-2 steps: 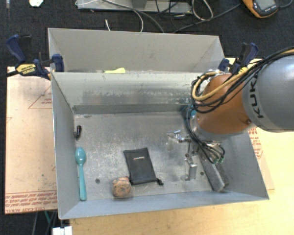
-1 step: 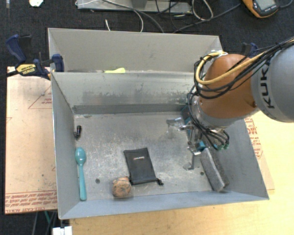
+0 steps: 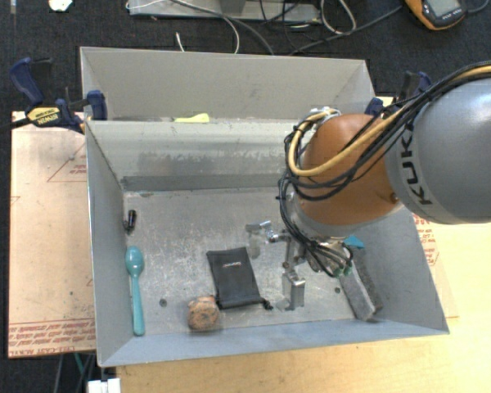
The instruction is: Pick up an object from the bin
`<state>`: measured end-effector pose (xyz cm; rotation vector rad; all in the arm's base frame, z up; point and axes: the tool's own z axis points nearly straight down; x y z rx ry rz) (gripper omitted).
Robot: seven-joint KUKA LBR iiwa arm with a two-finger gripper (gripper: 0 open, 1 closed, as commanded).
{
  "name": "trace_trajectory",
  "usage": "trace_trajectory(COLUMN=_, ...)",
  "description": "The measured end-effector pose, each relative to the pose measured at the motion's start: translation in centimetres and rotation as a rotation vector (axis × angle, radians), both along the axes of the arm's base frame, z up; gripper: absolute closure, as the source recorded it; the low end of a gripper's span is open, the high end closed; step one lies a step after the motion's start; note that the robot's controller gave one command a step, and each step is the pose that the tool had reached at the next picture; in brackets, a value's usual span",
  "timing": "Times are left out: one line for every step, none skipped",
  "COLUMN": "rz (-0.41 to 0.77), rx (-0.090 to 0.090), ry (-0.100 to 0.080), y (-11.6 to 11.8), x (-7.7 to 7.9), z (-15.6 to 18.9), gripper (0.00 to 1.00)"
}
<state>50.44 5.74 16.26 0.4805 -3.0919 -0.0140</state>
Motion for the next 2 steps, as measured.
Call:
trace_trajectory(rz=-0.063, rx=-0.003, ry=-0.008, y=-0.1, x=-0.5, z=-0.5, gripper=0.0)
trace_trajectory(rz=-0.102, rx=0.0, ry=-0.002, y=-1.0, x=3.2, z=3.4, gripper=0.0)
